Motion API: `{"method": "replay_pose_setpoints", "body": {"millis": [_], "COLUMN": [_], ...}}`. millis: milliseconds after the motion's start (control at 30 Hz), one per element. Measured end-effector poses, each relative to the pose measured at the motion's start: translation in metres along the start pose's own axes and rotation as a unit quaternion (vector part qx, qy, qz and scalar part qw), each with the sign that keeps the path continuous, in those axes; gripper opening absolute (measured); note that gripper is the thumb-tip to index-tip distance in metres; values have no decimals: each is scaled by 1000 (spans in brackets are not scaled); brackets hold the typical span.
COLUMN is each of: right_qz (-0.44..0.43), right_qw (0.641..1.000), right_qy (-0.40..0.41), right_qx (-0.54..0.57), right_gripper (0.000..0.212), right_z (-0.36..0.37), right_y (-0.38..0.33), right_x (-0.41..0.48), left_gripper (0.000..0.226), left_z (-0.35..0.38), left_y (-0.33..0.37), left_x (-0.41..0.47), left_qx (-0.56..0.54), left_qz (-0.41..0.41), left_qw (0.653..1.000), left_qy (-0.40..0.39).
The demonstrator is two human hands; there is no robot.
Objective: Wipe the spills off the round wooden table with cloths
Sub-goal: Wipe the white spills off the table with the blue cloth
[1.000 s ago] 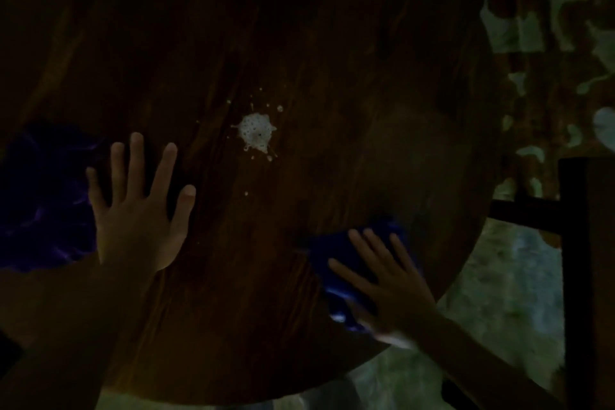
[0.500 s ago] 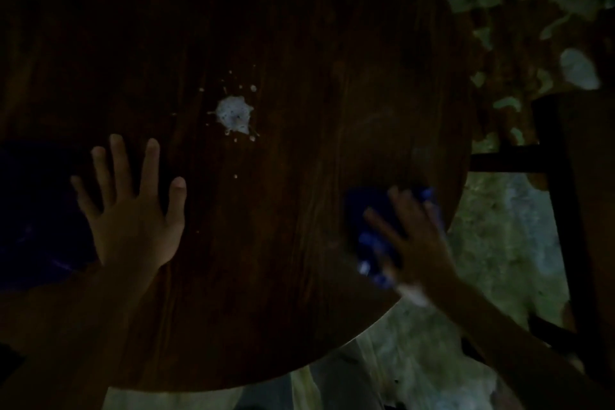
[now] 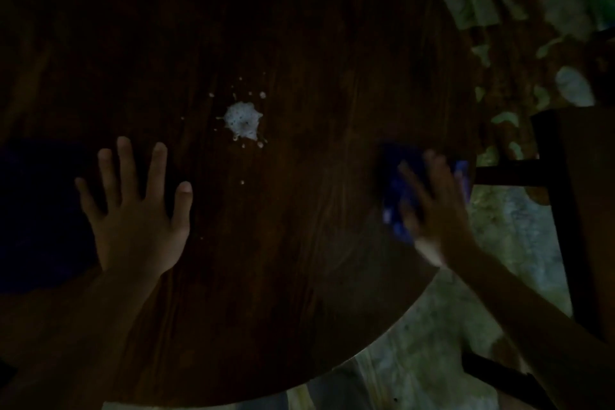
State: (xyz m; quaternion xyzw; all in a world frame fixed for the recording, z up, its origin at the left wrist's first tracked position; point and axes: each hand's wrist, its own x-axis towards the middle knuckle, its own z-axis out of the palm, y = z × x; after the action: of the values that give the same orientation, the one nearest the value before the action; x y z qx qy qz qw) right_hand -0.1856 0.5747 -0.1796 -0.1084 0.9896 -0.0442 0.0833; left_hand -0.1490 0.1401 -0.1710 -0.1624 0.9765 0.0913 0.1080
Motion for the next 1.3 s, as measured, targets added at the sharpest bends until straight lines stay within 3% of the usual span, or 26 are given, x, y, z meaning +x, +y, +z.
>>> {"method": "replay_pose_setpoints", "body": {"millis": [67, 100, 133, 200, 267, 333, 367, 400, 467, 533, 567, 600, 633, 667, 733, 767, 800, 867, 933, 967, 1067, 1167, 1300], "right_qz": [245, 264, 207, -80, -350, -478, -465, -400, -155, 105, 158, 134, 35, -117, -407, -483, -504, -404, -197, -87, 125, 141, -3], "right_qw": [967, 962, 977, 996, 927, 863, 866, 898, 984, 994, 987, 991, 999, 991, 905, 864, 850, 901, 972, 992, 992, 990, 999], "right_qy": [45, 48, 50, -41, -121, -121, -112, -105, -47, 7, 16, 6, -24, -60, -96, -94, -94, -90, -63, -42, -17, -24, -22], "right_qx": [52, 44, 17, -23, -56, -111, -145, -152, -75, 13, 17, 6, -2, -13, -75, -105, -123, -126, -107, -85, -9, 0, -33], "right_gripper": [65, 66, 66, 68, 78, 86, 89, 91, 79, 65, 65, 66, 67, 69, 75, 78, 80, 77, 70, 68, 72, 68, 63], "right_z": [-6, -8, -5, 1, -1, 0, 1, 0, -5, -6, -4, 0, 4, 8, 5, 4, 1, -8, -20, -24, -38, -42, -38], "right_y": [-32, -58, -83, -114, -99, -46, -20, 0, 7, -34, -61, -84, -101, -106, -80, -55, -32, -3, -6, -17, -70, -129, -218], "right_x": [53, 64, 61, 16, -40, -47, -37, -20, 21, 50, 48, 36, 16, -11, -42, -32, -10, 53, 119, 146, 231, 301, 352], "left_gripper": [67, 67, 68, 69, 69, 68, 68, 68, 65, 61, 60, 61, 62, 63, 65, 65, 65, 65, 65, 65, 65, 65, 62], "left_z": [0, 1, 0, 1, 0, -2, -3, -3, -6, -15, -20, -24, -29, -31, -34, -36, -37, -36, -35, -34, -34, -29, -24], "left_y": [-3, -6, -9, -11, -9, -6, -5, -4, -4, -8, -13, -21, -29, -38, -51, -54, -53, -51, -52, -53, -57, -59, -65], "left_x": [0, 1, 1, 1, 1, 2, 2, 1, 1, 5, 9, 15, 22, 30, 44, 49, 54, 57, 57, 56, 59, 59, 59], "left_qx": [6, 8, 9, 9, 4, -2, -5, -10, -23, -45, -56, -59, -55, -49, -15, 8, 25, 35, 31, 30, 19, 13, 19], "left_qz": [-2, -5, -8, -6, 0, 6, 8, 7, 6, 8, 7, 1, -11, -28, -52, -55, -55, -59, -60, -57, -57, -55, -43], "left_qw": [1000, 1000, 1000, 1000, 1000, 1000, 1000, 1000, 1000, 999, 998, 998, 998, 998, 998, 997, 997, 996, 996, 997, 997, 998, 999], "left_qy": [-4, -6, -9, -12, -11, -11, -11, -7, 8, 18, 21, 18, 8, -5, -32, -43, -53, -60, -51, -50, -45, -40, -18]}}
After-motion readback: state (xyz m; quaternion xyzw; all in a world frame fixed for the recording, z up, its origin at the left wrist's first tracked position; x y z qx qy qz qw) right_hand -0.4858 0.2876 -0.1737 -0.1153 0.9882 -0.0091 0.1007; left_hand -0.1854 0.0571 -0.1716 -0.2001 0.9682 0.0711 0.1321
